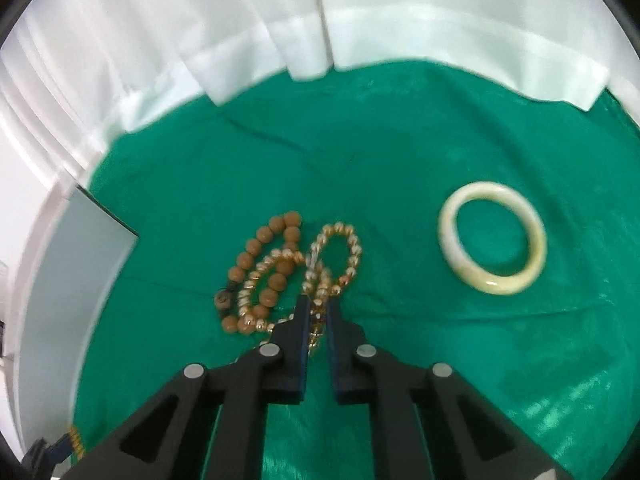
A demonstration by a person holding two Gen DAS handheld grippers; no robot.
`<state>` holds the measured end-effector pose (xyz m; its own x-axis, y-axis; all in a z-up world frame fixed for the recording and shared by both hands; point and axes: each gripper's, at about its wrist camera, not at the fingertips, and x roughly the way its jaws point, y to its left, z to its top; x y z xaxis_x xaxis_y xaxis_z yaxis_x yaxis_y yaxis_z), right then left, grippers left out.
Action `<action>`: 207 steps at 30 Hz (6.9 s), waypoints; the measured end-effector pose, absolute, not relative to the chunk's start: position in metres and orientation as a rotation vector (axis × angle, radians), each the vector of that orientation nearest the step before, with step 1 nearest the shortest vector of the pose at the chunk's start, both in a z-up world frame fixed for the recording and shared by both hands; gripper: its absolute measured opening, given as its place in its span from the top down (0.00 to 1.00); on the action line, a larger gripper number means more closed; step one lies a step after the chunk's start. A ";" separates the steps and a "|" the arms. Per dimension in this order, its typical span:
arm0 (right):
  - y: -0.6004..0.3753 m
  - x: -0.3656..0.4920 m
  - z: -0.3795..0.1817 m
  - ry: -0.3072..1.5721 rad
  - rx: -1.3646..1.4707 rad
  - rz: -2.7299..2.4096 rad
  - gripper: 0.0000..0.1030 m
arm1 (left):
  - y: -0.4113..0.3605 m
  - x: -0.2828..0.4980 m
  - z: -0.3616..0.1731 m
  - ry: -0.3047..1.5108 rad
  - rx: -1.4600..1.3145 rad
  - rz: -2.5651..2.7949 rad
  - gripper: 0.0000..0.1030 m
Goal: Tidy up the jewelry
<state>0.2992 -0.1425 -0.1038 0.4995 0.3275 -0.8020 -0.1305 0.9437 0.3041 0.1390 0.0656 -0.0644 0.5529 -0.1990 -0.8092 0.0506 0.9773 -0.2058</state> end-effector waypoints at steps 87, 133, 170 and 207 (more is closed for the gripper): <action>0.148 0.209 0.080 0.705 -0.131 0.830 0.44 | 0.304 0.095 0.030 0.899 -0.255 0.325 0.16; -0.177 0.066 -0.088 0.827 -0.008 0.247 0.35 | 0.040 0.097 -0.024 1.002 -0.110 -0.063 0.12; -0.219 0.066 -0.108 0.858 0.039 0.168 0.35 | 0.007 0.121 -0.043 1.055 -0.061 -0.089 0.12; -0.254 0.076 -0.121 0.887 0.101 0.107 0.35 | -0.014 0.143 -0.057 1.091 -0.019 -0.107 0.12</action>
<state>0.0764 -0.2536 -0.1210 0.6268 0.1347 -0.7675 -0.0510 0.9899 0.1321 0.1426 -0.0137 -0.0568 0.4568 -0.0959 -0.8844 0.0771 0.9947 -0.0681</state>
